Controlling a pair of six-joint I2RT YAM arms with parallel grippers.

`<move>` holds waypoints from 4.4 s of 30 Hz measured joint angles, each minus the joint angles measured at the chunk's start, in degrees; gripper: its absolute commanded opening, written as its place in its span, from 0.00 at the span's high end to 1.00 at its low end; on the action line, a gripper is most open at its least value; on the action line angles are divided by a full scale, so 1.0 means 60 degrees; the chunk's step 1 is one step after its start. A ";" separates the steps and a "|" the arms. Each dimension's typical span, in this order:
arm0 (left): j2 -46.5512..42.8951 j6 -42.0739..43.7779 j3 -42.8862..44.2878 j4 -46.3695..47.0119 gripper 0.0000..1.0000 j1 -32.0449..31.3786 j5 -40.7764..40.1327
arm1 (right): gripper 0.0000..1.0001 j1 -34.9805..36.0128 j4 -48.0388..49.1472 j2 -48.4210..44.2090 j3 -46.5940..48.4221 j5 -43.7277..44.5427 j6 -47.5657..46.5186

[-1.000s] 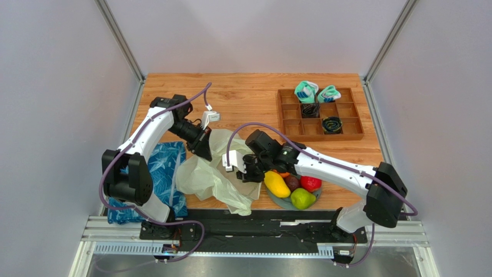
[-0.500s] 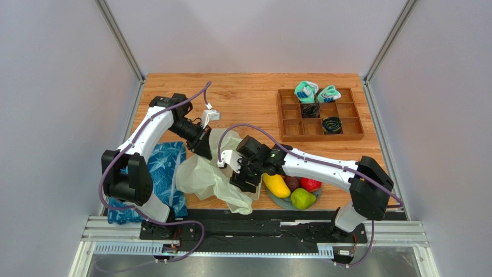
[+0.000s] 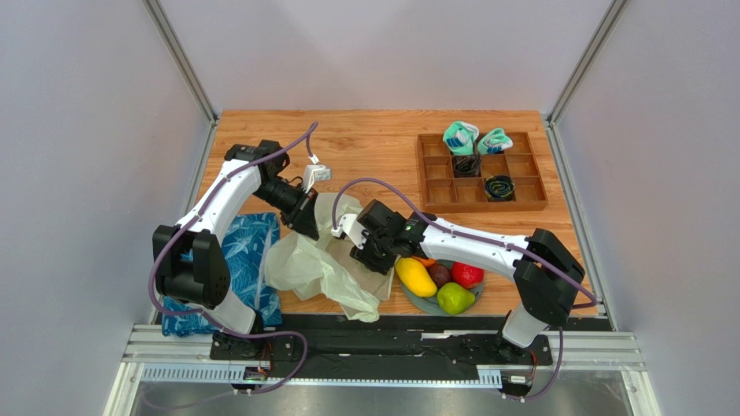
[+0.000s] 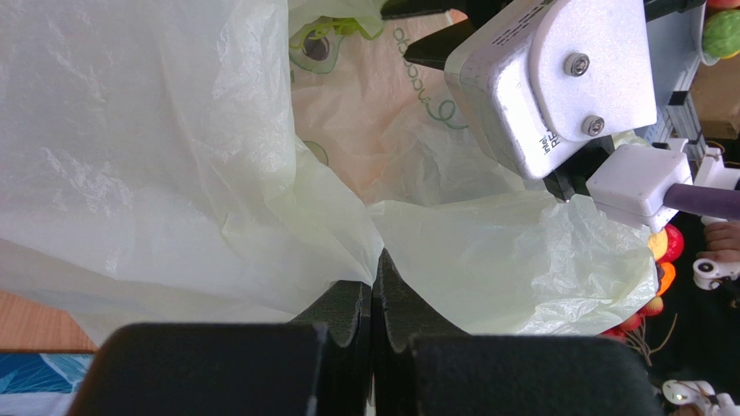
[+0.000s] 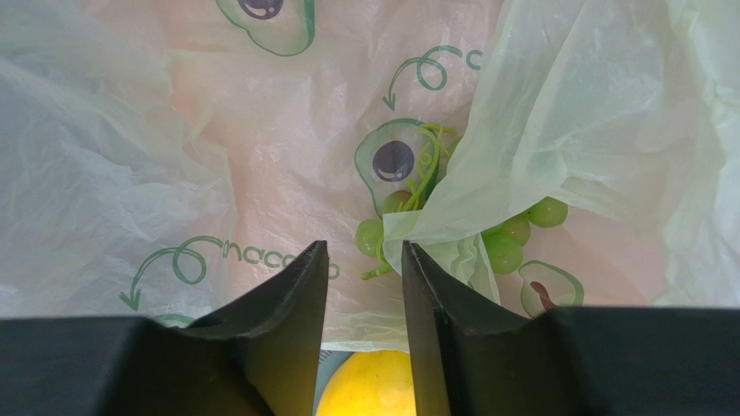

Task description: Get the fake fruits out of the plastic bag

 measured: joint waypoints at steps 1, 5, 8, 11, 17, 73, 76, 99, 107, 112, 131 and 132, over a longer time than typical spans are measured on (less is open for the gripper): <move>0.0000 0.0000 0.0000 0.0000 1.00 0.0000 0.0000 | 0.65 0.0004 0.0004 0.0000 0.0000 -0.0011 0.0004; 0.0055 0.0004 0.0044 -0.0011 1.00 0.0000 0.0000 | 0.52 0.0004 -0.0026 -0.0004 -0.0022 -0.0062 0.0011; 0.0120 0.0007 0.0171 -0.0004 1.00 0.0000 0.0000 | 0.51 0.0055 -0.0106 -0.0117 -0.0058 -0.0178 -0.0142; 0.0135 0.0011 0.0200 -0.0004 1.00 0.0000 0.0000 | 0.53 0.0211 -0.0200 -0.0463 -0.0120 -0.0321 -0.0503; 0.0273 0.0036 0.0328 -0.0007 1.00 0.0000 -0.0004 | 0.70 0.0586 -0.0182 -0.1195 -0.0619 -0.0248 -0.1359; 0.0736 -0.1089 0.1421 0.0171 1.00 0.0244 -0.1264 | 0.94 -0.2430 -0.5676 -0.3304 0.1636 -0.3716 -0.5366; 0.0736 -0.1151 0.1464 0.0259 1.00 0.0244 -0.1362 | 0.94 -0.2652 -0.5810 -0.4095 0.1497 -0.3628 -0.5548; 0.0736 -0.1217 0.1461 0.0237 1.00 0.0244 -0.1348 | 0.29 -0.3534 -0.5537 -0.7748 -0.2368 -0.1851 -0.6535; 0.0750 -0.1155 0.1475 0.0095 1.00 0.0244 -0.1228 | 0.00 -0.3592 -0.5049 -0.7828 -0.2167 -0.1687 -0.5796; 0.0863 -0.1133 0.1883 0.0011 1.00 0.0244 -0.1206 | 0.00 -0.4554 -0.3220 -0.7348 -0.1588 -0.0747 -0.3136; 0.0856 -0.2331 0.5657 0.0634 0.02 0.0251 -0.2463 | 0.00 -0.8032 -0.1067 -0.6014 -0.1351 0.2350 0.3038; 0.0444 -0.2419 0.5399 0.0732 0.02 0.0251 -0.2630 | 0.00 -0.8032 -0.1078 -0.6200 -0.1508 0.2605 0.3122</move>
